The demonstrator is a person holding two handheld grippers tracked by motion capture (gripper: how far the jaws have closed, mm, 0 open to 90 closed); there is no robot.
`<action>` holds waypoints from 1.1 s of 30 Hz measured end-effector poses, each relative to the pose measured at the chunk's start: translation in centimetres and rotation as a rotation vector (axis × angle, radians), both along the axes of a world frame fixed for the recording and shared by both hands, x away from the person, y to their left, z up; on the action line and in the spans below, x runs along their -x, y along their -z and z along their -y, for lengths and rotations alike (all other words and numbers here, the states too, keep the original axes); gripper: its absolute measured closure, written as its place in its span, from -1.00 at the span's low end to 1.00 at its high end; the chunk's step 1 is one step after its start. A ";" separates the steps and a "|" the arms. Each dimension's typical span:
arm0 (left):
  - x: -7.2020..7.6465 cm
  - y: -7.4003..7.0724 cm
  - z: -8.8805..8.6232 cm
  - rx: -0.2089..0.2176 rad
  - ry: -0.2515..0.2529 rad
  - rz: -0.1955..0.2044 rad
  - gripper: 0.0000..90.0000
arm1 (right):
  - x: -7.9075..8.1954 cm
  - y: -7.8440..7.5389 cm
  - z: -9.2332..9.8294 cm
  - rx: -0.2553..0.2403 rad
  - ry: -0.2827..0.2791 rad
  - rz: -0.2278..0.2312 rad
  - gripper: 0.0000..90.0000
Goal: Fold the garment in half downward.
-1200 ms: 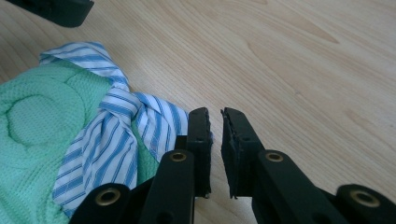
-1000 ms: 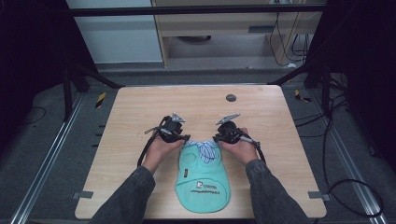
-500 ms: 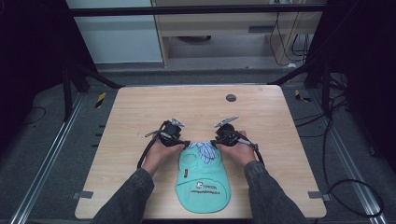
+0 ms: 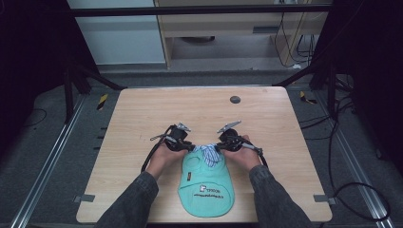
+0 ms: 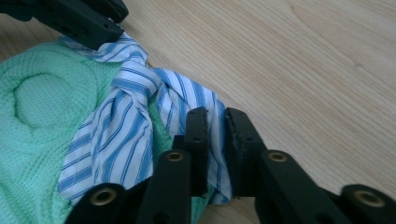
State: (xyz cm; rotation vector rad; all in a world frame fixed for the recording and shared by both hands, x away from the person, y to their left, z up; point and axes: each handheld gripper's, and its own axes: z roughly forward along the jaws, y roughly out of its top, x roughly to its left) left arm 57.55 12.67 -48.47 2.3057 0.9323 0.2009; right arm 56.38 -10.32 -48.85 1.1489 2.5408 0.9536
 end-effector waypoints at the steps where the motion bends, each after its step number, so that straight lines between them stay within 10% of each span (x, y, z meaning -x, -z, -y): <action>1: 0.0 0.0 0.0 0.000 0.000 0.000 0.74 | 0.0 0.0 0.0 0.000 -0.004 0.005 0.85; 33: 1.3 -5.6 0.2 0.017 0.091 0.109 0.91 | 2.4 -5.8 1.4 0.003 -0.079 0.128 0.91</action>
